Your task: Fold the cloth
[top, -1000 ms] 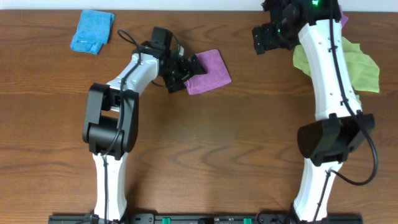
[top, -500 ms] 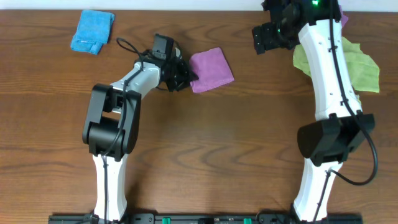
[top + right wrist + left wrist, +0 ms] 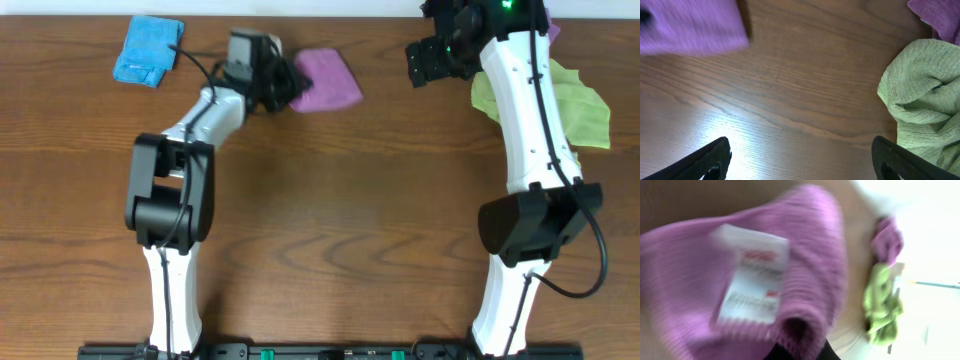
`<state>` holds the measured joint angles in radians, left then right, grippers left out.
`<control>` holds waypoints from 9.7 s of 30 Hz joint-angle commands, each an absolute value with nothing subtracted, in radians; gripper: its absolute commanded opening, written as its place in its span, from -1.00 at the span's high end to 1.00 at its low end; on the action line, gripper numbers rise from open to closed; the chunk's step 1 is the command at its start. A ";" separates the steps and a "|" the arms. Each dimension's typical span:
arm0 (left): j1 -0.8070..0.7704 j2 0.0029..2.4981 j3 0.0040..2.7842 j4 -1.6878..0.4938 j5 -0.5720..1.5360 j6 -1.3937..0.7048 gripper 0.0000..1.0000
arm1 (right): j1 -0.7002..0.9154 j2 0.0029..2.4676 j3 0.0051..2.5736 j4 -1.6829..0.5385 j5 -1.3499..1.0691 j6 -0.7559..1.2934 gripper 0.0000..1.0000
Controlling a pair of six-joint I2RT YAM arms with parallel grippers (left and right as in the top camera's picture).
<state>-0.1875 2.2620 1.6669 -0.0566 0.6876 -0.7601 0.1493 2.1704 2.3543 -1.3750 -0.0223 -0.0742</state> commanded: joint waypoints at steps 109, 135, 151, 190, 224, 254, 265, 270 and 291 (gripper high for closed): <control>0.249 2.320 2.000 -0.218 0.244 -0.651 -0.90 | 0.146 2.173 2.359 -1.354 -0.016 -0.038 -0.80; 0.319 2.320 2.000 -0.594 0.304 -0.649 -0.91 | 0.146 2.173 2.359 -1.345 -0.016 -0.039 -0.82; 0.323 2.109 2.000 -0.538 0.342 -0.365 -0.90 | 0.145 2.185 2.359 -1.335 -0.015 -0.062 -0.89; -0.034 1.392 1.908 -1.074 0.249 -0.029 -0.90 | 0.119 1.631 2.293 -1.536 -0.064 -0.107 -0.99; -0.138 1.085 1.573 -0.998 0.255 -0.060 -0.90 | 0.119 1.214 1.787 -1.411 -0.032 -0.106 -0.99; -0.090 0.918 1.390 -0.971 -0.030 -0.029 -0.90 | 0.119 1.214 1.787 -1.411 -0.032 -0.106 -0.99; -0.091 0.559 0.892 -0.705 0.079 -0.029 -0.90 | 0.119 1.214 1.787 -1.411 -0.032 -0.106 -0.99; -0.091 0.369 0.667 -0.568 0.077 0.007 -0.90 | 0.119 1.214 1.787 -1.411 -0.032 -0.106 -0.99; 0.008 0.031 0.216 -0.331 -0.047 0.068 -0.90 | 0.119 1.214 1.787 -1.411 -0.032 -0.106 -0.98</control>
